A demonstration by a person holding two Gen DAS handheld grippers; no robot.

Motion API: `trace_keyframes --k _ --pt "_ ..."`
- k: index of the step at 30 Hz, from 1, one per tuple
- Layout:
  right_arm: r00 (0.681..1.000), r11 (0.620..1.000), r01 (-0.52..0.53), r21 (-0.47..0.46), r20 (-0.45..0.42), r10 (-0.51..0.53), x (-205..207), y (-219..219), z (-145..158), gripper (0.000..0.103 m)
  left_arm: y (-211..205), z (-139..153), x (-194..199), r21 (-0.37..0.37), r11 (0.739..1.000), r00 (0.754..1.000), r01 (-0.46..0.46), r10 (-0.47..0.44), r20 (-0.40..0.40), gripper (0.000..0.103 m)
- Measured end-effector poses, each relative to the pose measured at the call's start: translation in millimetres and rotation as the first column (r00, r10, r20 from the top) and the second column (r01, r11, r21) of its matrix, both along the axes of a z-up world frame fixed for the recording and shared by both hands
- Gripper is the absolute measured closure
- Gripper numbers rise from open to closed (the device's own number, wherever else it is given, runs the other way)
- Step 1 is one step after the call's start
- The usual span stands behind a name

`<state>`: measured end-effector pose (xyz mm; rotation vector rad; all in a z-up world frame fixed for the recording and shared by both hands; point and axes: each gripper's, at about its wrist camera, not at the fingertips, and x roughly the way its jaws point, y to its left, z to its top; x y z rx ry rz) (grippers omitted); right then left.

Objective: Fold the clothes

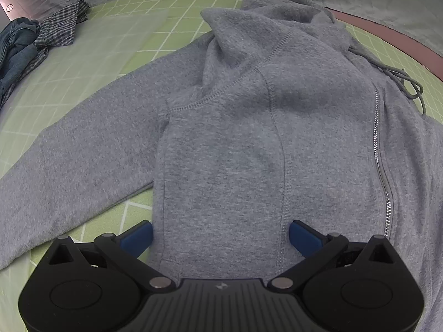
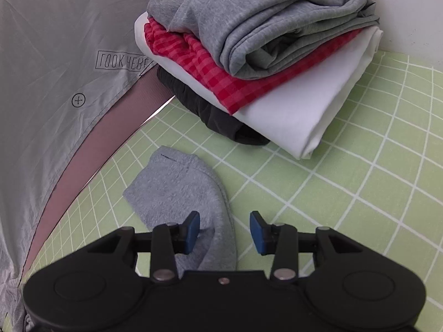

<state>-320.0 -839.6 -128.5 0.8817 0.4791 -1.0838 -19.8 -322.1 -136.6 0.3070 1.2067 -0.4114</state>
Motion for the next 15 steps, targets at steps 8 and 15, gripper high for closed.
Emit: trace_keyframes --k 8,15 --pt "0.99 0.991 0.008 -0.131 -0.138 -0.026 -23.0 50.7 19.7 0.097 -3.7 4.0 -0.8 0.007 1.0 1.0 0.0 0.0 -0.013 0.0" --pt "0.991 1.0 0.028 -0.014 -0.131 -0.03 -70.1 114.3 14.1 0.087 -6.8 7.7 -3.9 0.009 1.0 1.0 0.0 0.0 -0.016 0.0"
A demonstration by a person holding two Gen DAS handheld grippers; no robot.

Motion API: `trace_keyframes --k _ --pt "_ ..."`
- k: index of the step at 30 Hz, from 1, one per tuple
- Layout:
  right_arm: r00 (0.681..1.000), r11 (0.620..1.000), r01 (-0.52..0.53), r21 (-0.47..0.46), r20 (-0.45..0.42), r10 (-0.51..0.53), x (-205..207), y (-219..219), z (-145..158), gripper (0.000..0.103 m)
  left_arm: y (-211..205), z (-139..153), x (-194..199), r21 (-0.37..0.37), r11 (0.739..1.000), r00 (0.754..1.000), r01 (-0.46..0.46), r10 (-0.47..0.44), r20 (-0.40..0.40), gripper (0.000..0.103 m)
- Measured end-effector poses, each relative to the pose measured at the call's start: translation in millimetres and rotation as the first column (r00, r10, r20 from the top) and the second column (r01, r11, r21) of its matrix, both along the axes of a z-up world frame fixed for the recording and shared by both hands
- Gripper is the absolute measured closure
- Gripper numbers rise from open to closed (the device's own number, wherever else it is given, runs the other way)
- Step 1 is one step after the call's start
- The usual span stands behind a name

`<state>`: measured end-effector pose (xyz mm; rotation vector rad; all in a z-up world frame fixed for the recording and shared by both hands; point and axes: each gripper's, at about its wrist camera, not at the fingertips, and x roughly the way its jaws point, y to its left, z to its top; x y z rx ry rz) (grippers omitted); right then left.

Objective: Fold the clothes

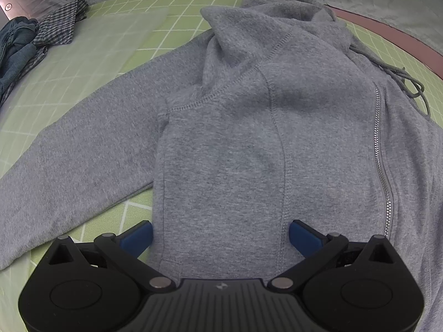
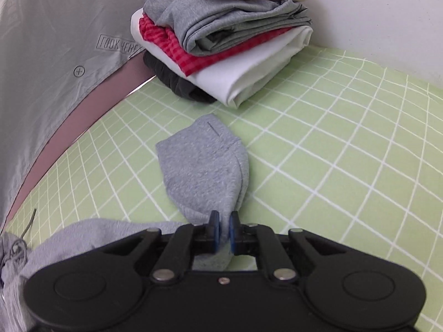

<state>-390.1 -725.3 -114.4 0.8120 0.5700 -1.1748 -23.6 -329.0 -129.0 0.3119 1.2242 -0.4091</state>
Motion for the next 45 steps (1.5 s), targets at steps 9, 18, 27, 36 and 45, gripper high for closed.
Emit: trace_keyframes --k 9,18,27,36,45 --pt "0.998 0.999 0.042 -0.008 0.049 -0.041 -7.8 -36.6 1.5 0.056 -5.0 6.6 -8.1 -0.008 1.0 1.0 -0.003 0.004 0.014 0.0" --pt "1.0 1.0 -0.002 -0.014 -0.019 0.002 22.0 -80.8 -11.2 0.054 0.1 13.9 -21.1 -0.014 1.0 1.0 -0.007 0.008 0.025 0.0" --pt "0.995 0.989 0.096 -0.11 -0.019 -0.099 -15.2 -73.1 4.1 0.096 -6.3 11.5 -14.0 -0.016 1.0 1.0 -0.007 0.008 0.029 0.0" --pt "0.95 0.932 0.303 -0.199 -0.014 -0.312 -85.2 -43.2 34.9 0.097 -0.1 -0.5 1.3 -0.019 1.0 0.999 -0.009 0.009 0.034 0.0" --pt "0.926 0.926 0.361 -0.114 -0.076 -0.371 -96.3 -29.8 7.7 0.057 2.1 -3.4 6.7 -0.021 1.0 0.999 -0.008 0.008 0.036 0.0"
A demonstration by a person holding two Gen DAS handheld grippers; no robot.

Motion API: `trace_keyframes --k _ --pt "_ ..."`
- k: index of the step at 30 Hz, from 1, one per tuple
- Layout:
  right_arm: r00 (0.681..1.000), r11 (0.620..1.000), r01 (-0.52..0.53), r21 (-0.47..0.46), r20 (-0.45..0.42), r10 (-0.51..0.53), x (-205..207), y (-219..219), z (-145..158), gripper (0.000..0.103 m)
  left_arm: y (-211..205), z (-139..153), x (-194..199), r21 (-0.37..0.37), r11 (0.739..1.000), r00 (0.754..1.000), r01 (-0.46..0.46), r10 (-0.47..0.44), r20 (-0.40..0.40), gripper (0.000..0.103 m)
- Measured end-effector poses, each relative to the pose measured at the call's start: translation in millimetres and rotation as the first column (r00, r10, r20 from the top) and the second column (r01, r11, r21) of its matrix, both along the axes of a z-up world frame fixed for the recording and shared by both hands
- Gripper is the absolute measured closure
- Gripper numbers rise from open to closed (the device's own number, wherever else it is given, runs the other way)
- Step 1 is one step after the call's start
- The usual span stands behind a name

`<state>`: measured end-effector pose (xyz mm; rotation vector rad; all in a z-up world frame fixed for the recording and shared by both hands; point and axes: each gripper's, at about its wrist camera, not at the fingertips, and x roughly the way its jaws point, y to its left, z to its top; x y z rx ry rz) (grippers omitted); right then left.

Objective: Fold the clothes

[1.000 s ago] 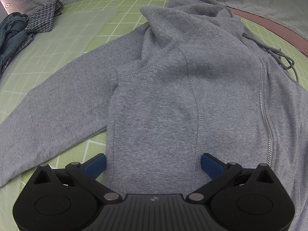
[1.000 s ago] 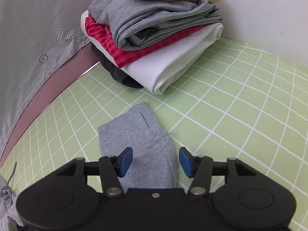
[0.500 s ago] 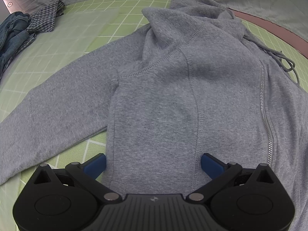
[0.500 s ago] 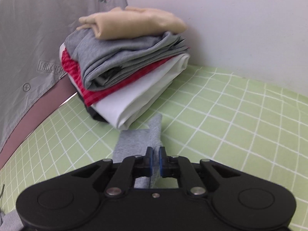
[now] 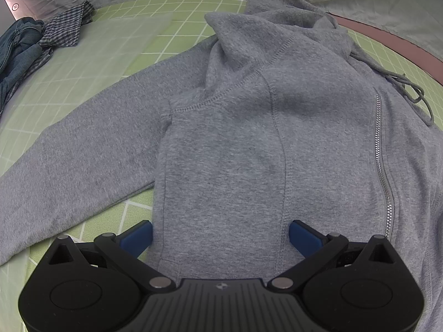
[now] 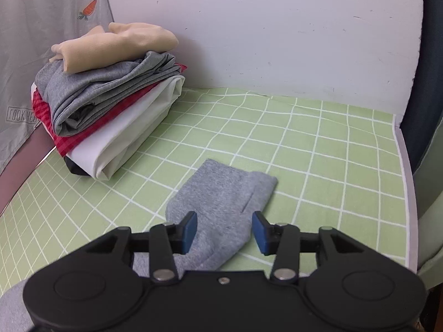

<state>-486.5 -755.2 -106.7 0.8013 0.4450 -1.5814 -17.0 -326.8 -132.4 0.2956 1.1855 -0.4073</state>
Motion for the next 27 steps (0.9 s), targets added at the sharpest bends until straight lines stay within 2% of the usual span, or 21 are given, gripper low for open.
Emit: trace_keyframes --k 1,3,5,8,11,13,14,15,16,18,21,24,27 --pt "1.0 1.0 0.007 0.008 0.003 -0.007 -2.1 -3.1 -2.2 0.055 0.0 0.1 0.0 0.0 1.0 1.0 0.0 0.0 0.0 0.0" --pt "0.999 0.999 0.035 0.022 0.003 -0.035 -6.4 -10.6 -6.6 0.043 0.3 0.5 -0.4 0.0 1.0 1.0 -0.001 0.001 0.0 0.0" --pt "0.998 0.998 0.057 0.03 0.003 -0.057 -10.6 -18.0 -9.9 0.041 0.7 0.9 -0.7 0.0 1.0 1.0 0.0 0.0 0.0 0.0" --pt "0.997 0.996 0.077 0.045 0.015 -0.078 -17.3 -30.2 -16.4 0.032 0.7 0.6 -0.4 0.0 1.0 1.0 -0.001 0.001 0.001 0.0" --pt "0.996 0.994 0.087 0.065 0.025 -0.088 -22.6 -40.8 -23.1 0.033 0.4 0.3 0.1 0.0 1.0 1.0 -0.002 0.002 0.001 0.0" --pt "0.996 0.995 0.081 0.061 0.023 -0.082 -23.0 -44.9 -24.8 0.036 0.0 0.4 0.1 0.0 1.0 1.0 -0.003 0.003 0.001 0.0" --pt "0.997 0.995 0.075 0.058 0.017 -0.076 -22.3 -45.6 -24.9 0.042 -0.2 0.4 0.1 0.0 1.0 1.0 -0.004 0.004 0.001 0.0" --pt "0.997 0.996 0.07 0.056 0.008 -0.07 -21.5 -46.2 -24.7 0.055 -0.2 0.5 0.1 0.0 1.0 1.0 -0.005 0.005 0.001 0.0" --pt "0.998 0.997 0.06 0.058 -0.006 -0.06 -20.6 -46.7 -24.2 0.062 -0.2 0.6 0.1 0.0 1.0 1.0 -0.005 0.005 0.001 0.0" --pt "0.999 0.998 0.03 0.057 -0.029 -0.028 -19.7 -46.9 -23.1 0.092 -0.3 0.8 0.1 0.0 1.0 1.0 -0.006 0.006 0.001 0.0" --pt "0.998 1.0 0.007 0.012 -0.063 -0.006 -23.4 -41.0 -15.5 0.096 -0.8 1.3 0.3 0.001 1.0 1.0 -0.007 0.007 0.0 0.0" --pt "0.995 0.997 0.073 -0.039 -0.063 -0.075 -33.7 -28.5 -4.4 0.097 -0.2 1.5 0.2 0.0 1.0 1.0 -0.009 0.009 0.001 0.0" --pt "0.991 0.991 0.128 -0.038 -0.041 -0.13 -43.1 -16.9 -3.7 0.097 -0.4 1.4 1.0 0.0 1.0 1.0 -0.009 0.009 0.0 0.0"
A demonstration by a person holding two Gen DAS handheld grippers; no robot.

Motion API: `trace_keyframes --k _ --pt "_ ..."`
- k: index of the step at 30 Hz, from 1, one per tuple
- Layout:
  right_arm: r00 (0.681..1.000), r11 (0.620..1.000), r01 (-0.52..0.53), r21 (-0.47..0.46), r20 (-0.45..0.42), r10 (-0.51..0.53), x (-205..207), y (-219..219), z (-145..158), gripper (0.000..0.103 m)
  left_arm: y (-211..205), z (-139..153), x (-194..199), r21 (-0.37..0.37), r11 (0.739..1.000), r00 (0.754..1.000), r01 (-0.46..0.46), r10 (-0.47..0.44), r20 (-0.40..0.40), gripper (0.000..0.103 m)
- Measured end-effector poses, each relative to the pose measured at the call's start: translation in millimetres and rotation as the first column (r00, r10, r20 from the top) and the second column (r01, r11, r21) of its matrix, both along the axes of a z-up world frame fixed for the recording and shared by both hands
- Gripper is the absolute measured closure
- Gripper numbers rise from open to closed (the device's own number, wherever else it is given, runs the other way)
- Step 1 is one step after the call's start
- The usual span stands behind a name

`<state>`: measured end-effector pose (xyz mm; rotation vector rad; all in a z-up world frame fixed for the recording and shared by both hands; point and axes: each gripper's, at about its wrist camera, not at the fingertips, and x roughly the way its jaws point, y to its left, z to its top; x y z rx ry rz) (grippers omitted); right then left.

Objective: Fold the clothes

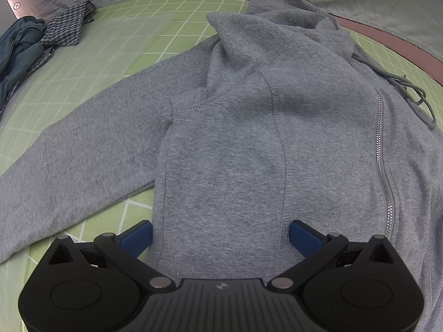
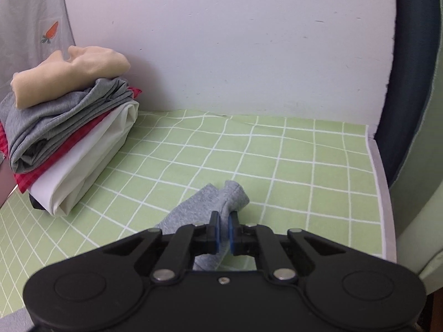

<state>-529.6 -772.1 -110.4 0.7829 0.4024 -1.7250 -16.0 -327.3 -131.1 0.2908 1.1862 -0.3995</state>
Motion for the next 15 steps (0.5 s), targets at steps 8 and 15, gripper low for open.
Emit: trace_keyframes --k 8,15 --pt "0.998 0.996 0.063 0.059 -0.022 -0.062 -10.8 27.1 -14.1 0.097 0.6 -0.5 1.6 -0.003 1.0 1.0 -0.005 0.005 0.004 0.0" --pt "0.997 0.994 0.034 0.104 -0.069 -0.027 -9.8 35.6 -10.0 0.066 12.7 6.3 0.8 -0.039 0.998 0.999 -0.041 0.041 0.006 0.0"
